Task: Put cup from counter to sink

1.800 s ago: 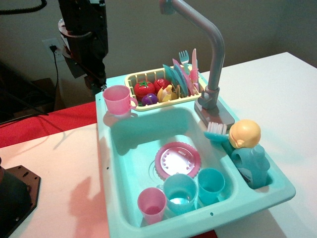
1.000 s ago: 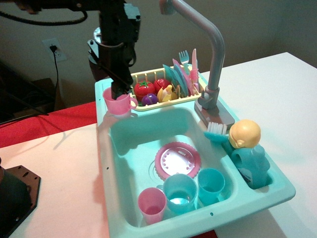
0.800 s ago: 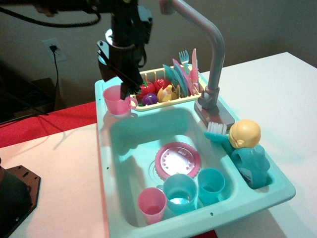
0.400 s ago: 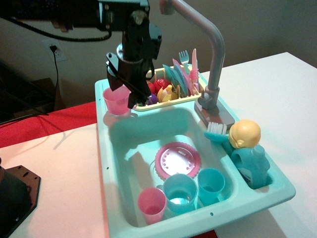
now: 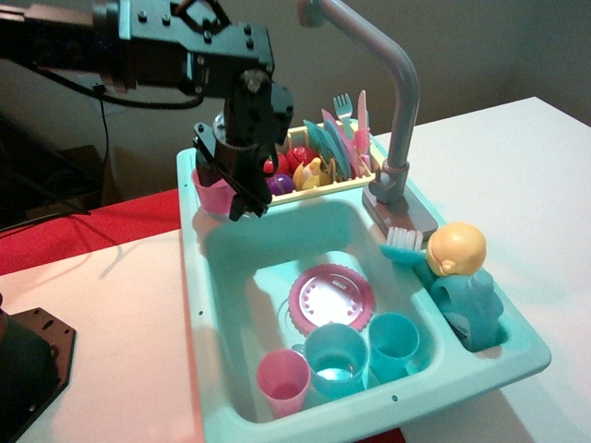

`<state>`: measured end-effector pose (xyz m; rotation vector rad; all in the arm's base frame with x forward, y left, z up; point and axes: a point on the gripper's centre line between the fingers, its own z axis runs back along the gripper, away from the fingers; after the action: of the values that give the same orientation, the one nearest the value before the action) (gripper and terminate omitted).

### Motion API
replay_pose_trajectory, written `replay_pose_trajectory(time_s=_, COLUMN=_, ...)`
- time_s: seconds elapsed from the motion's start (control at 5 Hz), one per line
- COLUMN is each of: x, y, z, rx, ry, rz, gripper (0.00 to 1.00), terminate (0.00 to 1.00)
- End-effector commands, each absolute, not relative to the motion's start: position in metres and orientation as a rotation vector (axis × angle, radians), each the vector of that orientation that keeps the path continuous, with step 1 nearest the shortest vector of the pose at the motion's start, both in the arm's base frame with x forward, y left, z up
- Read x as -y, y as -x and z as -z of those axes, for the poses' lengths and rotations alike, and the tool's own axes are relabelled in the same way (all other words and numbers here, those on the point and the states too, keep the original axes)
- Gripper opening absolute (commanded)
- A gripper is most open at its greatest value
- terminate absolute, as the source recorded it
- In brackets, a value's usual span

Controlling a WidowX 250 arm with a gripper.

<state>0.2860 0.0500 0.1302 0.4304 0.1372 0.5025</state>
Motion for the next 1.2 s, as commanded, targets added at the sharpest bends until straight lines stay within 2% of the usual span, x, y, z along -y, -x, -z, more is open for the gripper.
replay_pose_trajectory(time_s=0.0, x=-0.049, y=-0.285, z=-0.142, rx=-0.077, ry=-0.428, rz=-0.526, gripper=0.0, terminate=0.0)
replay_pose_trajectory(time_s=0.4, x=-0.046, y=-0.283, z=-0.142, rx=-0.069, ry=-0.435, rz=-0.516, gripper=0.0, terminate=0.0)
replay_pose_trajectory(time_s=0.6, x=-0.027, y=-0.296, z=-0.145, rx=-0.043, ry=-0.429, rz=-0.456, gripper=0.0, terminate=0.0)
replay_pose_trajectory(time_s=0.8, x=-0.002, y=-0.313, z=-0.159, rx=0.0, ry=-0.419, rz=-0.417, gripper=0.0, terminate=0.0)
replay_pose_trajectory(time_s=1.0, x=0.015, y=-0.318, z=-0.17, rx=0.027, ry=-0.401, rz=-0.398, gripper=0.0, terminate=0.0)
